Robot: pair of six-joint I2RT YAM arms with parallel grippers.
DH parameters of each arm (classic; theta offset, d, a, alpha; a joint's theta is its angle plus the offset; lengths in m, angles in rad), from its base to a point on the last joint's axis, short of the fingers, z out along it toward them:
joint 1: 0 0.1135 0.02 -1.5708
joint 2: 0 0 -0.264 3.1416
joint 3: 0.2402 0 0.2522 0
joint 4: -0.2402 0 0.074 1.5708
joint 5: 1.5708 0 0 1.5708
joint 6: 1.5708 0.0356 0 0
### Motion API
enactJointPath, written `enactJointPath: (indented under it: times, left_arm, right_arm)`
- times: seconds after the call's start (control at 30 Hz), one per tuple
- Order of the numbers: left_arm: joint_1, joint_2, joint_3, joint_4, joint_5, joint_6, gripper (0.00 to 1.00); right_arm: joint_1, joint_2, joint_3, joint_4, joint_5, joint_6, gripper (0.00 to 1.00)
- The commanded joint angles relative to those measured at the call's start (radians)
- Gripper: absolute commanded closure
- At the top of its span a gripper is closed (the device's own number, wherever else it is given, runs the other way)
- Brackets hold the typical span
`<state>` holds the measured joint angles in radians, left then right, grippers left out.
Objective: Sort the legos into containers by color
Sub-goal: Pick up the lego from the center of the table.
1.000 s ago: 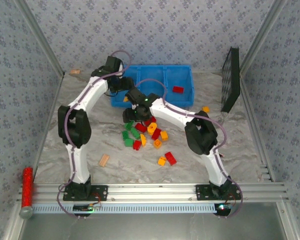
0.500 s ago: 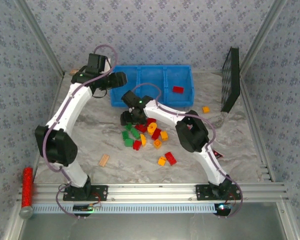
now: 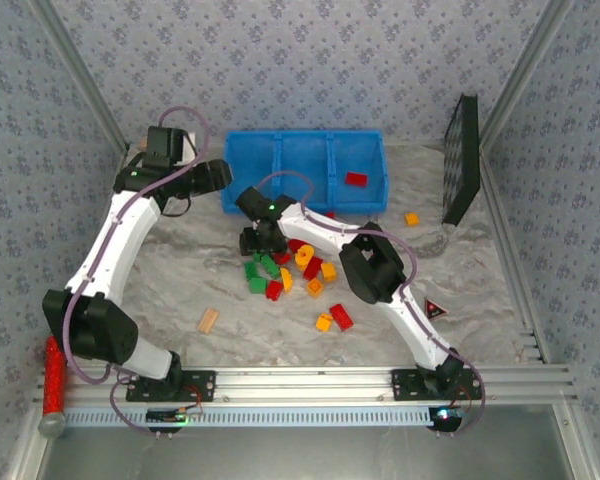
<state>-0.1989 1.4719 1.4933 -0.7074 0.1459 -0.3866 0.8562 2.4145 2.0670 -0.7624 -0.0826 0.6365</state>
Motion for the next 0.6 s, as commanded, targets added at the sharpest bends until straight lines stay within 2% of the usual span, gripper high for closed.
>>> enactJointPath:
  times: [0.0,0.23,0.4,0.57]
  left_arm:
    - [0.02,-0.061,-0.016,-0.015,0.004,0.023,0.22]
    - [0.043,-0.108,-0.042,-0.035,-0.001,0.037,0.21]
    - [0.047,-0.144,-0.079,-0.07,-0.005,0.06,0.21]
    - [0.046,-0.202,-0.141,-0.113,-0.04,0.082,0.21]
  right_arm:
    - [0.007,0.036,-0.001,-0.072,0.034,0.0,0.45]
    - [0.003,-0.045,-0.117,-0.057,0.07,-0.049,0.67]
    - [-0.006,-0.171,-0.232,-0.051,0.102,-0.091,0.73]
    - [-0.031,-0.34,-0.332,-0.064,0.128,-0.144,0.74]
